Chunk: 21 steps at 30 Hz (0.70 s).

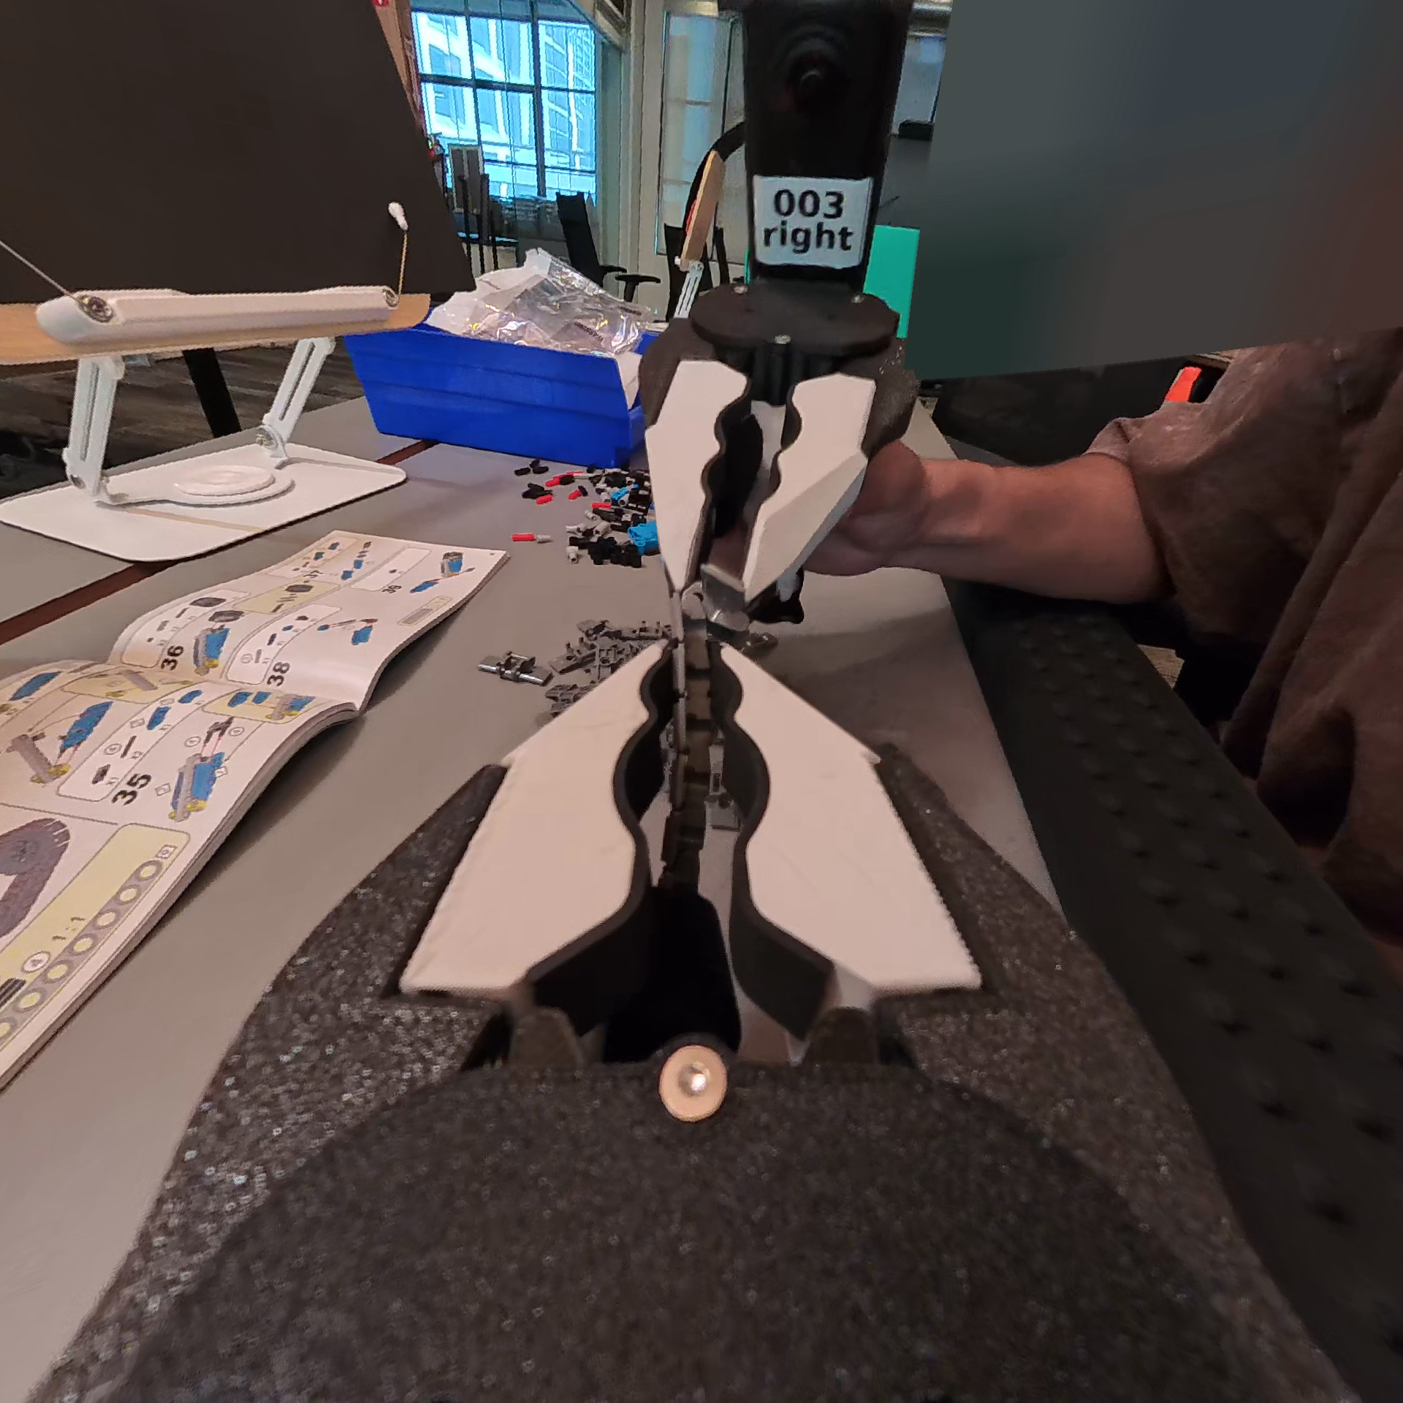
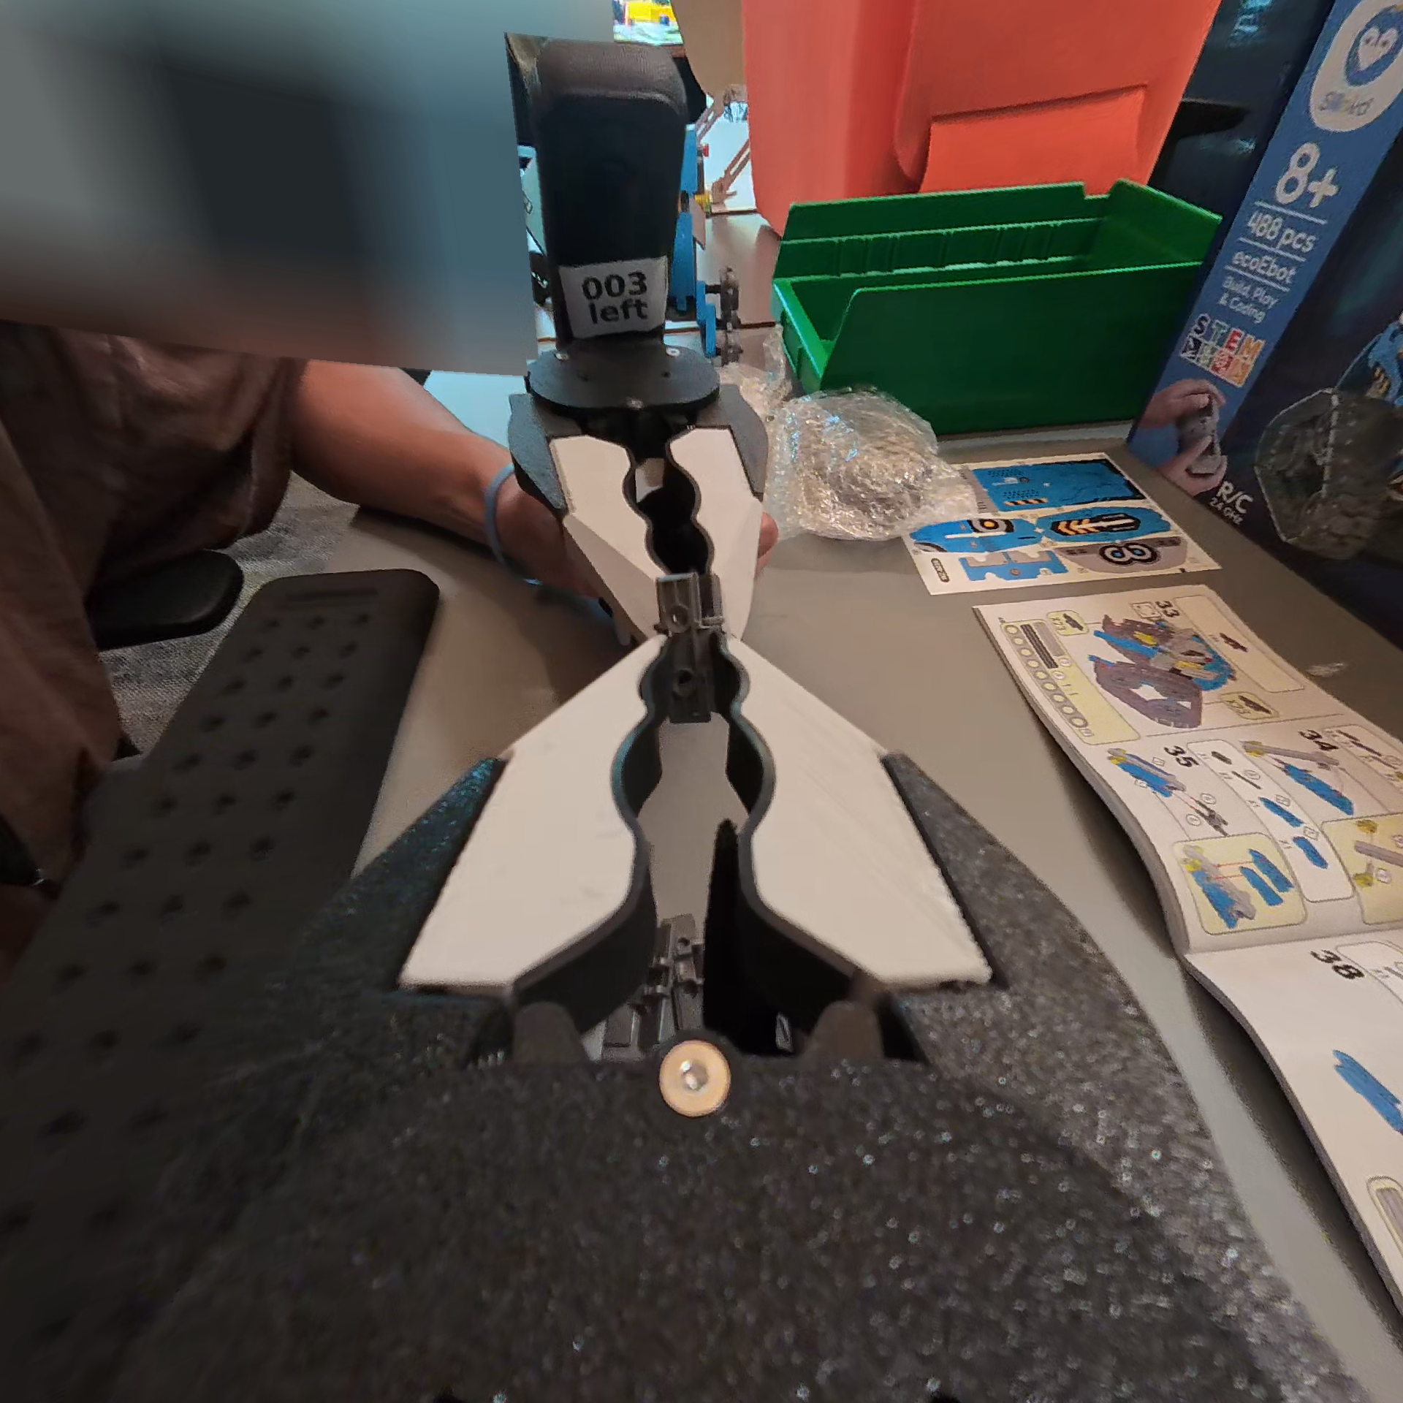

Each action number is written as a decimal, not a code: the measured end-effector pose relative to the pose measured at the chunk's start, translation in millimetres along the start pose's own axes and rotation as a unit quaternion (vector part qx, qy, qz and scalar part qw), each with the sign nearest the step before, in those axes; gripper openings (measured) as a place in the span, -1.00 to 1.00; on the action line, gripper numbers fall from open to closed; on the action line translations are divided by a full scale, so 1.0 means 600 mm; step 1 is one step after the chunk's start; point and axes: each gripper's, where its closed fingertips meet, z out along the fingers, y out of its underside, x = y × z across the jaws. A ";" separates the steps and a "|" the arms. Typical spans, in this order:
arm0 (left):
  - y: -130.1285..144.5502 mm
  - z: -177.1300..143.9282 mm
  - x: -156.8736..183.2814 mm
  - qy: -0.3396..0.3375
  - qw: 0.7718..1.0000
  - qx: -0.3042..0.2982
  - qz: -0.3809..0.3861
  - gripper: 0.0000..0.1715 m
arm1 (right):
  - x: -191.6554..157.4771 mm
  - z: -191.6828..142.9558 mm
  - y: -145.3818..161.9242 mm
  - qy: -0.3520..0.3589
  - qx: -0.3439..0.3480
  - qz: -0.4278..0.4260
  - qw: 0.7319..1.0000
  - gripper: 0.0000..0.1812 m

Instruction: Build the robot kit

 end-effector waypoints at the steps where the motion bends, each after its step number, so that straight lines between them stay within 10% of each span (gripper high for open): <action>1: 0.001 0.000 0.000 -0.003 1.000 -0.003 0.003 -0.92 | 0.000 0.001 0.001 -0.002 -0.003 0.006 1.000 -0.89; 7: 0.011 0.000 0.021 0.010 0.999 -0.027 0.040 -0.93 | -0.022 -0.001 0.012 -0.112 0.003 0.148 0.983 -0.90; 21: 0.007 0.001 0.047 0.011 0.995 -0.042 0.092 -0.93 | -0.051 -0.004 0.009 -0.191 0.002 0.157 0.969 -0.90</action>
